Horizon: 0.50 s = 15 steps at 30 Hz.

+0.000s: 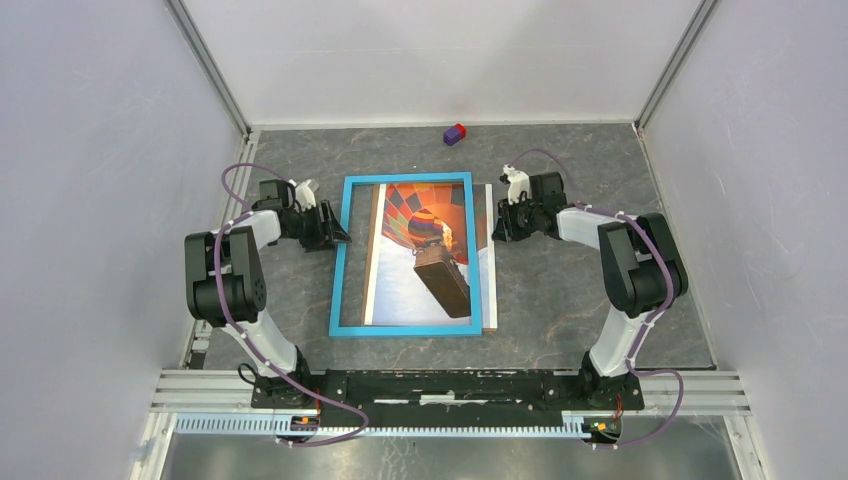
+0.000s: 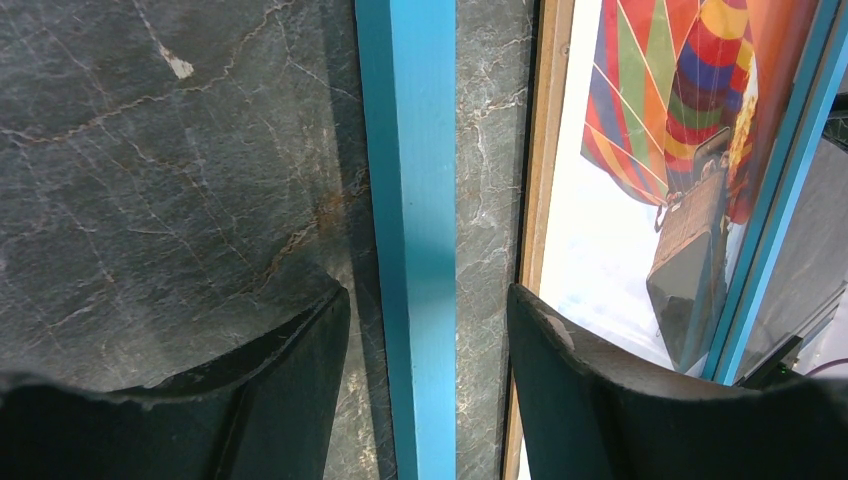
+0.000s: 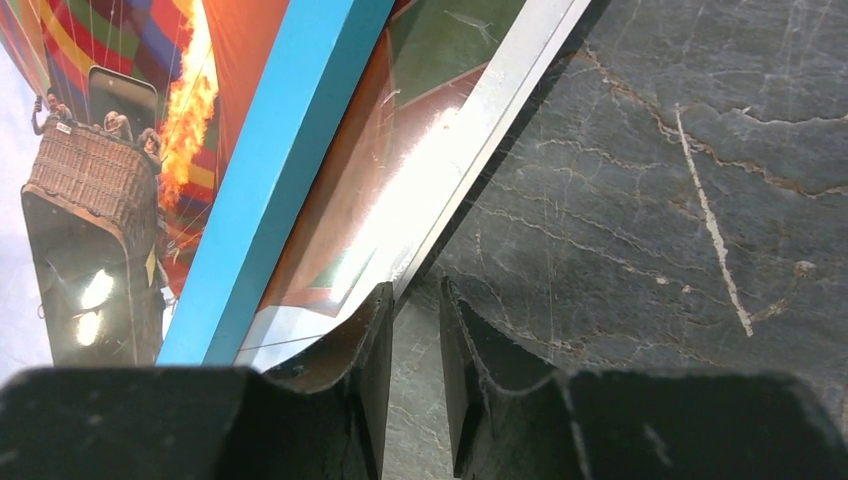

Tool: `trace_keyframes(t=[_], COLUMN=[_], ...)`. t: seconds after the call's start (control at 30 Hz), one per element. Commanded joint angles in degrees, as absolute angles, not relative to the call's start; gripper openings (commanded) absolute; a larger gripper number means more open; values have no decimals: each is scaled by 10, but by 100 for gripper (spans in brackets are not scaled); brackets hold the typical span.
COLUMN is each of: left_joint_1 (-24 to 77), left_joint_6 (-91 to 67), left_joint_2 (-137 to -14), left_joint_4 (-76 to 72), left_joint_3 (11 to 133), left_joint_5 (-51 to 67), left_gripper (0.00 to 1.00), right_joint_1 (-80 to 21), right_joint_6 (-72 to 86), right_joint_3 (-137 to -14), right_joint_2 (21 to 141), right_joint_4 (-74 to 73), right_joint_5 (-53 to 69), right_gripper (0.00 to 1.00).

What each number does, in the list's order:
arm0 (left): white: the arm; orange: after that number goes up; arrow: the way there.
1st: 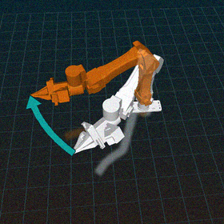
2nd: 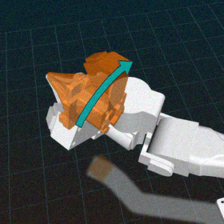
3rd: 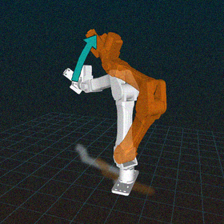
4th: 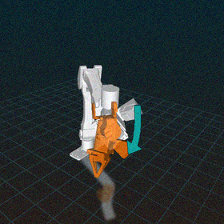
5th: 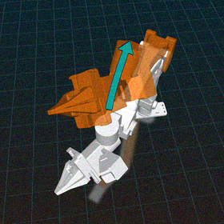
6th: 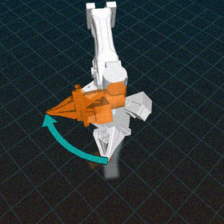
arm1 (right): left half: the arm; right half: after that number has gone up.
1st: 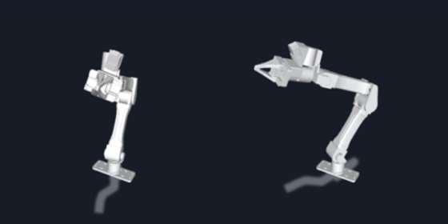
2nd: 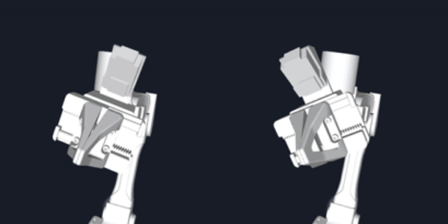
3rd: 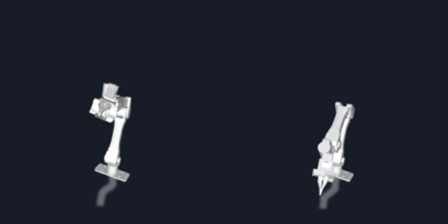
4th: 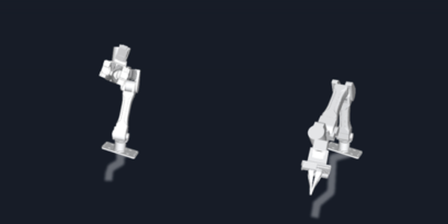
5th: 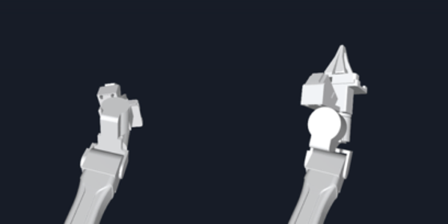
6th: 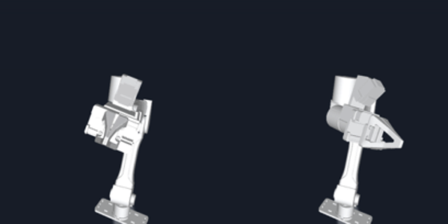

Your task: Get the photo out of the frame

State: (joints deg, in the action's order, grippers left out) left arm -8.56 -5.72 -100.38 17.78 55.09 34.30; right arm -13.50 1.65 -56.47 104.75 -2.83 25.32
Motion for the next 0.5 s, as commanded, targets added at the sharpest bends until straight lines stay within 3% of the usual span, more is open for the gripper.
trace_keyframes(t=[0.0, 0.47], left_joint_1=[-87, -87], left_joint_6=[-45, -44], left_joint_2=[-1008, -1012], left_joint_4=[170, 170], left_joint_3=[538, 538], left_joint_5=[305, 306], left_gripper=[67, 67], right_joint_1=[-144, -147], right_joint_6=[5, -23], right_joint_3=[-565, -561], right_joint_2=[1063, 1062], right_joint_4=[-52, -56], right_joint_5=[191, 187], right_gripper=[28, 17])
